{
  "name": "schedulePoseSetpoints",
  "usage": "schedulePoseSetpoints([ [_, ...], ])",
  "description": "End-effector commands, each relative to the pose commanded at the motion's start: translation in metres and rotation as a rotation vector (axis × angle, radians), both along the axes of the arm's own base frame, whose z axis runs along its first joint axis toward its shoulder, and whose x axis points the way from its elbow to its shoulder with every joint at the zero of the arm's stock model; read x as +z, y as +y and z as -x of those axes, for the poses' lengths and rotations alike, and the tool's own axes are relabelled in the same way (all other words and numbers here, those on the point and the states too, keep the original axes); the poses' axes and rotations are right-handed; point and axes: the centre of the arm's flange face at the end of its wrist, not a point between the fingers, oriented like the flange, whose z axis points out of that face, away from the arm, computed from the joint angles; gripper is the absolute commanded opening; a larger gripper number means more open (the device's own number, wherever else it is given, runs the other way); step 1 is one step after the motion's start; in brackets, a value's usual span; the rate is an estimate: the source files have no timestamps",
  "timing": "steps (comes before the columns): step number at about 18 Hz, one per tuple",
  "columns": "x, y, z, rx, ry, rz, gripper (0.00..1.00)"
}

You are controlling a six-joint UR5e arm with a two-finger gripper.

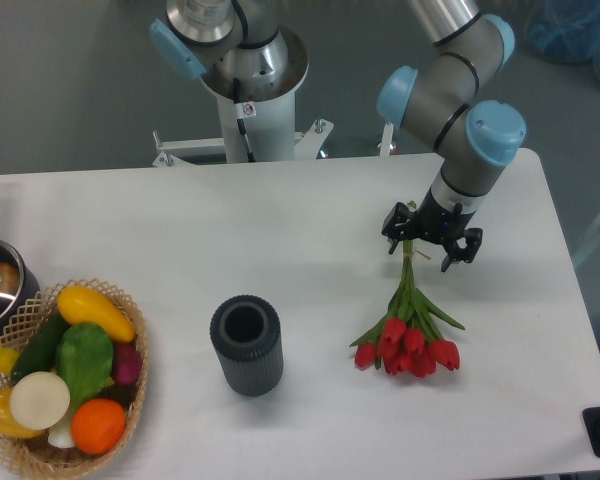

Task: Pick up the flowers from the table
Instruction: 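Lower the gripper onto the stems and close it around them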

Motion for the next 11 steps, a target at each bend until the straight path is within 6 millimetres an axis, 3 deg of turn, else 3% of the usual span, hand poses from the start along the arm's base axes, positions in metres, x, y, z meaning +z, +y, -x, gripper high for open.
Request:
schedulePoseSetpoints([
  [5, -0.0064, -0.0008, -0.0021, -0.002, -0.011, 0.005, 1.00],
  [8, -0.0064, -0.0008, -0.0021, -0.002, -0.011, 0.005, 0.83],
  [11, -0.0080, -0.0007, -0.0019, -0.002, -0.012, 0.005, 0.73],
])
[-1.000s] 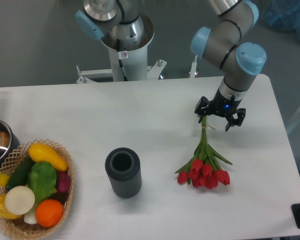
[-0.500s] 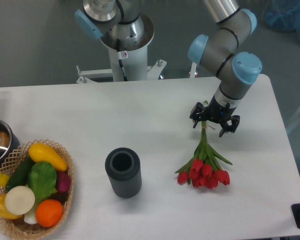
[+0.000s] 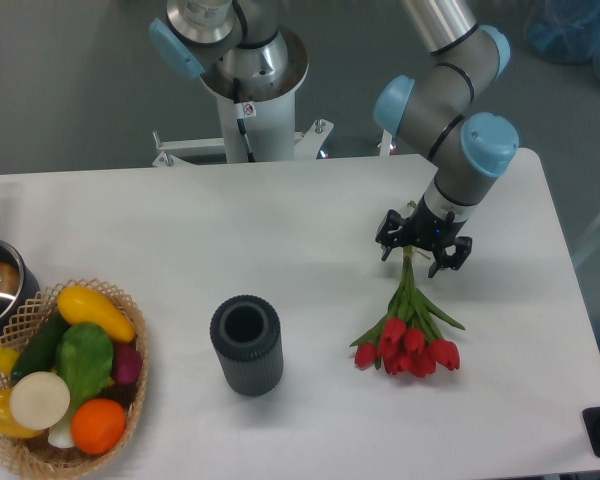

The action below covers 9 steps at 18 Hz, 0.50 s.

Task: Pick up the flowers from the table
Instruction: 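Lower the gripper onto the stems and close it around them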

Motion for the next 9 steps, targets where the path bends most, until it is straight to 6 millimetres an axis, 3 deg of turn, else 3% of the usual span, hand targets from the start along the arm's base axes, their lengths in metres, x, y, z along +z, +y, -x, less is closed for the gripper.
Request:
schedulePoseSetpoints([
  [9, -0.0001, 0.0010, 0.0002, -0.002, 0.001, 0.000, 0.51],
])
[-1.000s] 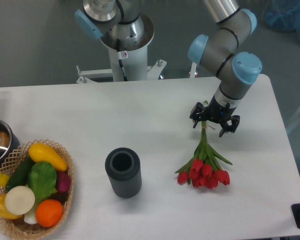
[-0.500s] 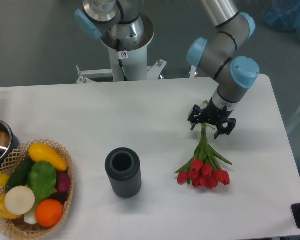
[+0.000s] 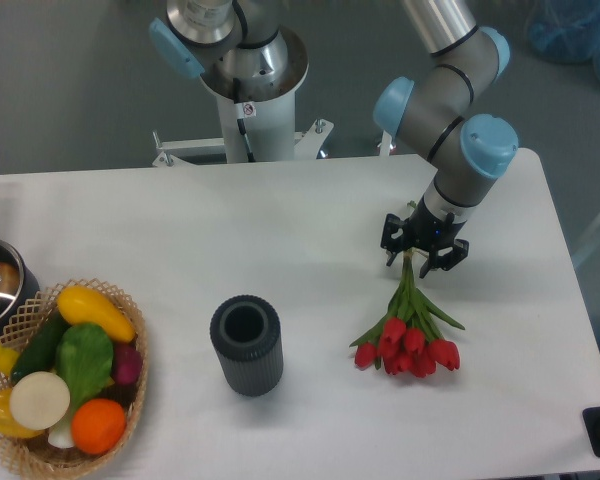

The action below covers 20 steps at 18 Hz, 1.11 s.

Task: Pick up the flowers from the table
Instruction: 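Lower the gripper onto the stems and close it around them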

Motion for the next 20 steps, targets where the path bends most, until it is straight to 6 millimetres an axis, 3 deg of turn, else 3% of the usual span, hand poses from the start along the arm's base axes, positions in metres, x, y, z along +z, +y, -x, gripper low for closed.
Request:
schedulePoseSetpoints([
  [10, -0.001, 0.004, 0.001, -0.003, 0.001, 0.001, 0.24],
  [20, 0.014, 0.006, 0.013, -0.003, 0.035, -0.010, 0.21],
])
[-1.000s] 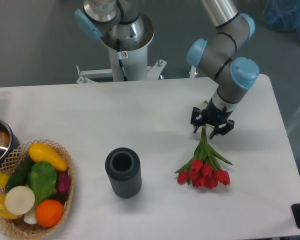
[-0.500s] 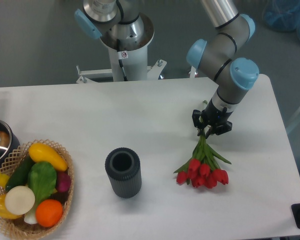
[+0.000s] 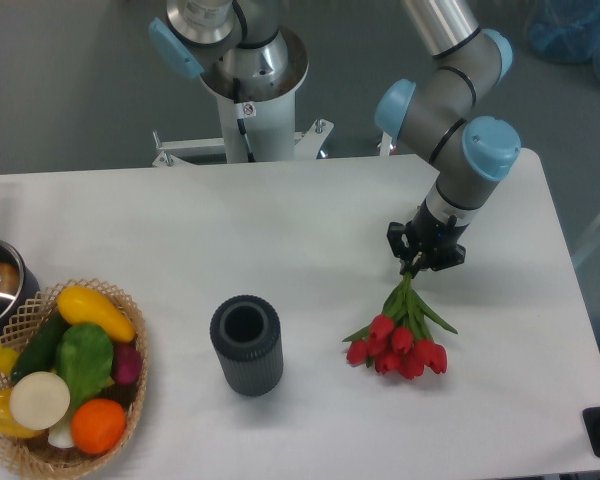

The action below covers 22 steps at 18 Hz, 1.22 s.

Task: Pick up the flowers from the table
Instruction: 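Lower the gripper onto the stems and close it around them, then lift the grasped red tulip bouquet up off the table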

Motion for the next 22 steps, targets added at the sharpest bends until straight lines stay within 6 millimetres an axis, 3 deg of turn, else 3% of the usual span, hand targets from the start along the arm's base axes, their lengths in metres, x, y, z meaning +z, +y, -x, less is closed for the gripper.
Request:
schedulePoseSetpoints([
  [5, 0.028, 0.003, 0.016, 0.005, 0.053, -0.020, 0.21],
  [8, 0.068, 0.007, 0.026, 0.003, 0.125, -0.048, 0.21],
  [15, 0.134, 0.024, 0.043, -0.004, 0.170, -0.303, 0.21],
  [18, 0.165, 0.016, 0.051, 0.006, 0.204, -0.376, 0.21],
  [22, 0.190, 0.009, 0.064, 0.014, 0.214, -0.497, 0.21],
])
